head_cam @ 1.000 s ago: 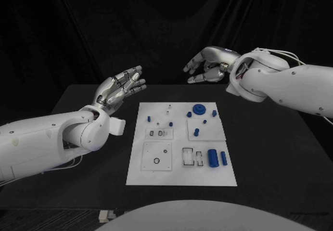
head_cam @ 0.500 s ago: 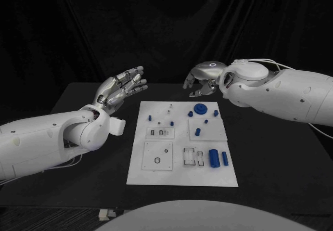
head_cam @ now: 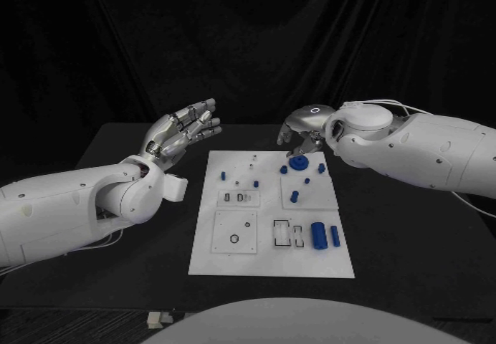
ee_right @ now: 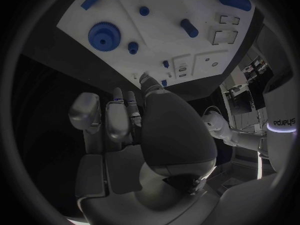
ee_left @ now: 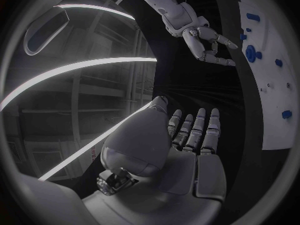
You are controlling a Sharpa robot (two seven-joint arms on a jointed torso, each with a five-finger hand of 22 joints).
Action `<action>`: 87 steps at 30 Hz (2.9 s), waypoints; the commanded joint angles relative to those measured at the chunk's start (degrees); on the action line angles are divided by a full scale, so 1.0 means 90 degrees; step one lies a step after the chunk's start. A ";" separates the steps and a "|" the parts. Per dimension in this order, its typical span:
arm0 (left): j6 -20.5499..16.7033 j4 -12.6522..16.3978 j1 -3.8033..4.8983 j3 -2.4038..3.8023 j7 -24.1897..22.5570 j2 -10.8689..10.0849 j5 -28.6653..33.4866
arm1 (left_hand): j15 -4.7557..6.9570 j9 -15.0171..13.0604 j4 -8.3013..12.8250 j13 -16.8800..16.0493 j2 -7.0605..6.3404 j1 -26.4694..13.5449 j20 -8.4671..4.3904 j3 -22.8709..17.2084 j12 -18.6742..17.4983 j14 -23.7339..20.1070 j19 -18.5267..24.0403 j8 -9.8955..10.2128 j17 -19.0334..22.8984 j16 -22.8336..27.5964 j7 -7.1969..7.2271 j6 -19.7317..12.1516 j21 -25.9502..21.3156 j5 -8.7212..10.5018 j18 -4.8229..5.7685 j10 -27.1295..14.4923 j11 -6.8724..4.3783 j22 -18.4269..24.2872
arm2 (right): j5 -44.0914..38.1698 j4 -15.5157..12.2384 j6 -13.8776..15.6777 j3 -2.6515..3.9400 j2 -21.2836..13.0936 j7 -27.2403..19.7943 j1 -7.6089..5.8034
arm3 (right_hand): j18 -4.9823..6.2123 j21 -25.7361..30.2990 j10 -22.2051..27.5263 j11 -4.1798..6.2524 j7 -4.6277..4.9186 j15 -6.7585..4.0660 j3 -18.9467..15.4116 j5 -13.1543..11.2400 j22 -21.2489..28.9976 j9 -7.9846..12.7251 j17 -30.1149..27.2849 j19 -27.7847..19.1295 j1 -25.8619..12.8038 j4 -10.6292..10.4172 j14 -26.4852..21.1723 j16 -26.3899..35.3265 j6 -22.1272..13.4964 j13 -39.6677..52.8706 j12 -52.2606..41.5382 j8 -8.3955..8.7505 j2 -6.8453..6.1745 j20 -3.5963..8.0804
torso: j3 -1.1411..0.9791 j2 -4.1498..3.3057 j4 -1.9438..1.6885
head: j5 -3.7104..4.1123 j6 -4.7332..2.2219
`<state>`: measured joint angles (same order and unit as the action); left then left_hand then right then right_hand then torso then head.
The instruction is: Assemble the parts on the task board
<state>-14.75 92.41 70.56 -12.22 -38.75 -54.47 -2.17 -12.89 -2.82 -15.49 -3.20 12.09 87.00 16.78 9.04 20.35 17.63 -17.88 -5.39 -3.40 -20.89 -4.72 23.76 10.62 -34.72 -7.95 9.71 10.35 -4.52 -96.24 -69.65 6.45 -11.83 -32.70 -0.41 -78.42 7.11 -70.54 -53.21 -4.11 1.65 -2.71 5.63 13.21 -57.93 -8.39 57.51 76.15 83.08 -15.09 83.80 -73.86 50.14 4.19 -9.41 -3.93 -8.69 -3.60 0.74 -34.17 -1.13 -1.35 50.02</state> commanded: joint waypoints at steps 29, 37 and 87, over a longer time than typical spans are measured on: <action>0.0224 -0.0113 -0.0029 0.0005 -0.0562 0.0071 -0.0030 | -0.0033 -0.0018 0.0005 0.0038 -0.0053 0.0171 -0.0011 -0.0183 -0.0024 -0.0019 -0.0078 -0.0086 0.0008 -0.0042 -0.0155 0.0160 0.0019 -0.0085 0.0101 -0.0208 -0.0203 0.0034 | -0.0136 0.0692 0.0136 0.0006 0.0392 -0.0265 0.0493 | 0.0012 0.0175 -0.0014 0.0071 -0.0060 0.0012 0.0292 0.0735 0.0107 -0.0068 -0.0057 -0.0335 0.0392 0.0331 -0.0036 0.0007 0.0080 0.0092 -0.0040 -0.0001 0.0055 -0.0008 | 0.0001 0.0008 -0.0002 | -0.0025 -0.0002; 0.0260 -0.0145 -0.0042 0.0005 -0.0547 0.0088 -0.0030 | -0.0034 -0.0019 0.0005 0.0037 -0.0054 0.0173 -0.0011 -0.0187 -0.0018 -0.0017 -0.0078 -0.0089 0.0007 -0.0046 -0.0155 0.0166 0.0019 -0.0088 0.0101 -0.0210 -0.0202 0.0035 | -0.0136 0.0780 0.0178 0.0006 0.0433 -0.0330 0.0572 | 0.0021 0.0208 -0.0023 0.0086 -0.0063 0.0006 0.0304 0.0648 0.0135 -0.0079 -0.0093 -0.0376 0.0391 0.0349 -0.0066 0.0024 0.0070 0.0124 -0.0100 0.0007 0.0040 -0.0003 | 0.0001 0.0016 0.0003 | -0.0043 -0.0002; 0.0461 -0.0187 -0.0120 0.0004 -0.0381 0.0089 -0.0030 | -0.0040 -0.0067 -0.0024 0.0027 -0.0080 0.0222 -0.0012 -0.0309 0.0070 -0.0062 -0.0064 -0.0254 0.0013 -0.0033 -0.0354 0.0574 -0.0003 -0.0107 0.0114 -0.0248 -0.0271 0.0065 | -0.0136 0.1453 0.0551 0.0006 0.0757 -0.0862 0.0958 | -0.0008 0.0107 -0.0159 0.0174 0.0181 -0.0052 0.1233 0.1650 -0.0280 -0.0686 0.0042 -0.0438 0.0449 0.0711 -0.0168 -0.0079 0.0596 0.0720 -0.1167 -0.0285 -0.0001 0.0048 | 0.0002 0.0021 0.0003 | -0.0044 -0.0002</action>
<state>-11.46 90.66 69.57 -12.24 -38.79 -53.74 -2.35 -13.10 -3.38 -15.73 -2.94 11.27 88.30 16.78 6.59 20.84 17.41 -18.28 -7.32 -3.34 -21.06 -7.99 28.68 10.61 -35.43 -7.97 7.39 8.03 -4.04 -97.01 -56.55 9.49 -11.81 -25.81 -7.36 -69.97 7.14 -69.24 -54.16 -2.56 3.02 -2.85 16.46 27.92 -60.38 -14.49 57.85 71.88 87.37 -8.69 82.17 -74.36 55.55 10.61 -19.76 -6.19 -8.68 -3.38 0.75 -33.98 -1.09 -1.63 49.99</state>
